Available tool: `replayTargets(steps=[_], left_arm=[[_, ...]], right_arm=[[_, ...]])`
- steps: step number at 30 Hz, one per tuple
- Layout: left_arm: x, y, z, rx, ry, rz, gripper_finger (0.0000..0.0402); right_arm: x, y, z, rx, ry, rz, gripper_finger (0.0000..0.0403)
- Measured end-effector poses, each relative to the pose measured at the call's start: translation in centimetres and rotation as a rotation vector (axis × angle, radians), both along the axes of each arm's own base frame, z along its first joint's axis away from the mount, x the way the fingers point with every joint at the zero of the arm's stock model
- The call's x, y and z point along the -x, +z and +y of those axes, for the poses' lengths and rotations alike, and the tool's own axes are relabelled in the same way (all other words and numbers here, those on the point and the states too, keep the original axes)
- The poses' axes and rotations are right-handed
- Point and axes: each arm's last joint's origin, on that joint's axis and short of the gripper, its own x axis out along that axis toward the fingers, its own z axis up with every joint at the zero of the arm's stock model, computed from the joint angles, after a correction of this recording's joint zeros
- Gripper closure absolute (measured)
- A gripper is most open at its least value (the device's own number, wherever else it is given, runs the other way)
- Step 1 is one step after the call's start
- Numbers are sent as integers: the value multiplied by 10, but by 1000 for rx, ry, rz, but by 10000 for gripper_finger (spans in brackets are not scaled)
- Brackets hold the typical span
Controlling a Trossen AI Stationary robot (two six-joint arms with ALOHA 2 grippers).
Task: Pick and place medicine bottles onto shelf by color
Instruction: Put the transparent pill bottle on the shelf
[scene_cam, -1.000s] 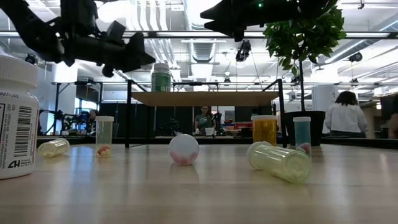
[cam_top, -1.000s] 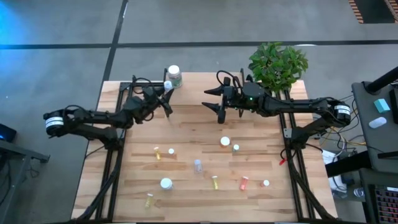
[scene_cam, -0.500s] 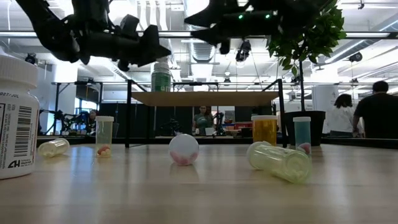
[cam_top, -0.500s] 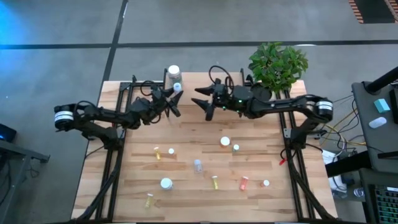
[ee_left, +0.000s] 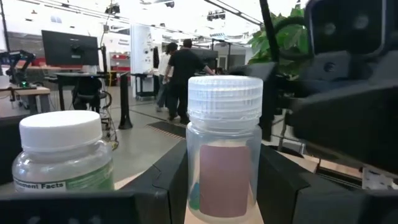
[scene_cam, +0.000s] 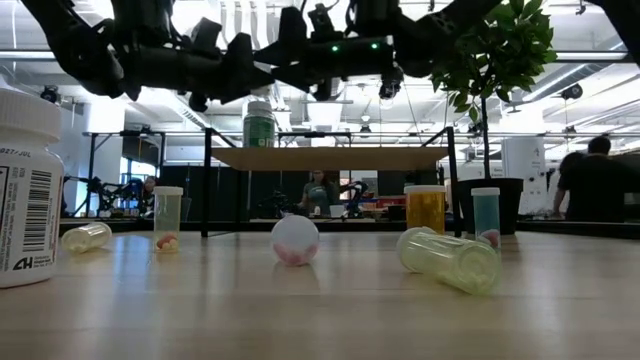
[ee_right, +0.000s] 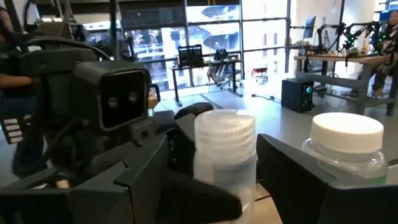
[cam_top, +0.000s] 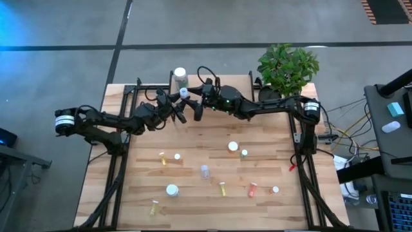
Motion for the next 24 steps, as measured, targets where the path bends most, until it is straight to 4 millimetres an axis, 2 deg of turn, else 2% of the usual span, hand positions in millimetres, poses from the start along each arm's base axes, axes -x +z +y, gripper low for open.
replayTargets(steps=[9,12,19,22,24], left_arm=[[-1,-1,-2,-14,-6,19,280],[-1,0,-2,-17,-13,15,280],[-1,-1,-3,-15,-18,15,280],[-1,-1,-3,-16,-30,18,277],[-2,-3,-3,8,-44,26,259]], right_arm=[[-7,5,-4,4,-2,47,173],[-7,6,-4,11,-2,47,194],[-7,5,-4,24,-7,51,273],[-7,5,-4,24,-8,52,273],[-7,4,-4,18,-9,59,274]])
